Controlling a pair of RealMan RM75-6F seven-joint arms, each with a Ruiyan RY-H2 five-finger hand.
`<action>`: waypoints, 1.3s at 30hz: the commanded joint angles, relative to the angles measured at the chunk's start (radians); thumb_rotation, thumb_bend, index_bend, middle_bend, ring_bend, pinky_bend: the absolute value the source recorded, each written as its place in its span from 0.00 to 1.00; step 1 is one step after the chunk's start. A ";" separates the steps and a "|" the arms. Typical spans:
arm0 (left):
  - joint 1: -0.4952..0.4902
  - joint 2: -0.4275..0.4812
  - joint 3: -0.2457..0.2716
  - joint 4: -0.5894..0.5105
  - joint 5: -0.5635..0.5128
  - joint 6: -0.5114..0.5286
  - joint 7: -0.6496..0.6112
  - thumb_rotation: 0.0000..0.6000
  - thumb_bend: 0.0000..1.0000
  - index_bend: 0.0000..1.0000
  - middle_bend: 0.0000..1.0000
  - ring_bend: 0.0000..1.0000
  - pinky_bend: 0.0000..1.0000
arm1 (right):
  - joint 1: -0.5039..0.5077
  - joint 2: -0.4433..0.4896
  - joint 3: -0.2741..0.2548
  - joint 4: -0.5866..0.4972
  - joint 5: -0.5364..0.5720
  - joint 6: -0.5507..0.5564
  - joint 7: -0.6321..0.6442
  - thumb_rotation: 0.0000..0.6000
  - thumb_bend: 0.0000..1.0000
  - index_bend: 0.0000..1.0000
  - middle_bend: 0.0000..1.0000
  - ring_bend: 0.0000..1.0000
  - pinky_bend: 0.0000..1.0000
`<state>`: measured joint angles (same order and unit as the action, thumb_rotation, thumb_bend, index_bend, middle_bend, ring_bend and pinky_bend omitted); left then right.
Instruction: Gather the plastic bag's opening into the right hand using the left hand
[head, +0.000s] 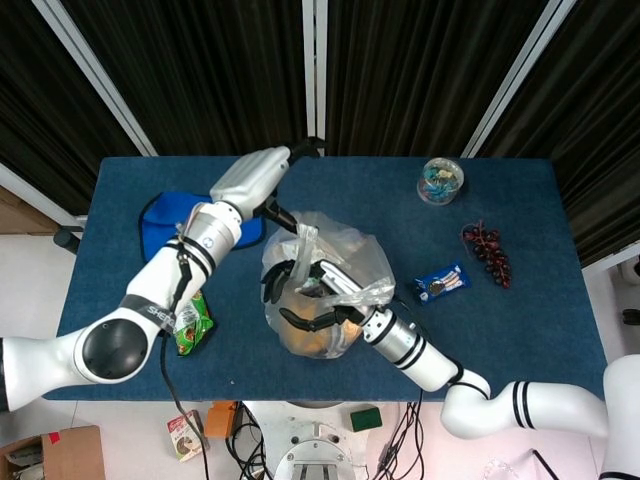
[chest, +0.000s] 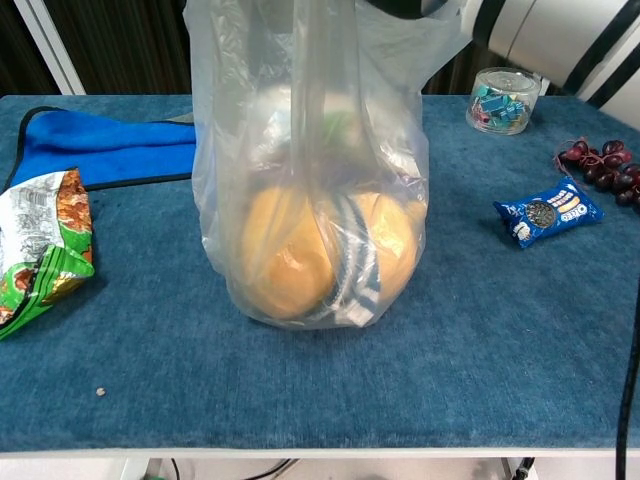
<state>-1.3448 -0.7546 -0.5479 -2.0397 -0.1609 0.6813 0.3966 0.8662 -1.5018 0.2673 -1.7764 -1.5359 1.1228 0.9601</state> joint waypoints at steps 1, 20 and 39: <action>-0.022 0.067 0.062 0.040 -0.047 -0.136 0.014 1.00 0.00 0.12 0.15 0.08 0.18 | -0.013 0.023 0.011 -0.028 0.009 0.011 0.021 1.00 0.42 0.57 0.48 0.31 0.34; 0.010 0.258 0.193 0.182 0.145 -0.413 -0.289 1.00 0.05 0.13 0.15 0.08 0.18 | -0.057 0.109 0.029 -0.101 0.019 0.016 0.197 1.00 0.42 0.57 0.49 0.31 0.35; 0.505 0.138 0.046 0.121 0.771 0.133 -0.704 1.00 0.09 0.13 0.16 0.08 0.19 | 0.008 0.184 0.226 -0.169 0.264 -0.064 0.041 1.00 0.42 0.57 0.48 0.31 0.35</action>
<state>-0.9173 -0.5861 -0.4918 -1.9077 0.5174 0.7605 -0.2485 0.8553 -1.3343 0.4598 -1.9332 -1.3090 1.0793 1.0375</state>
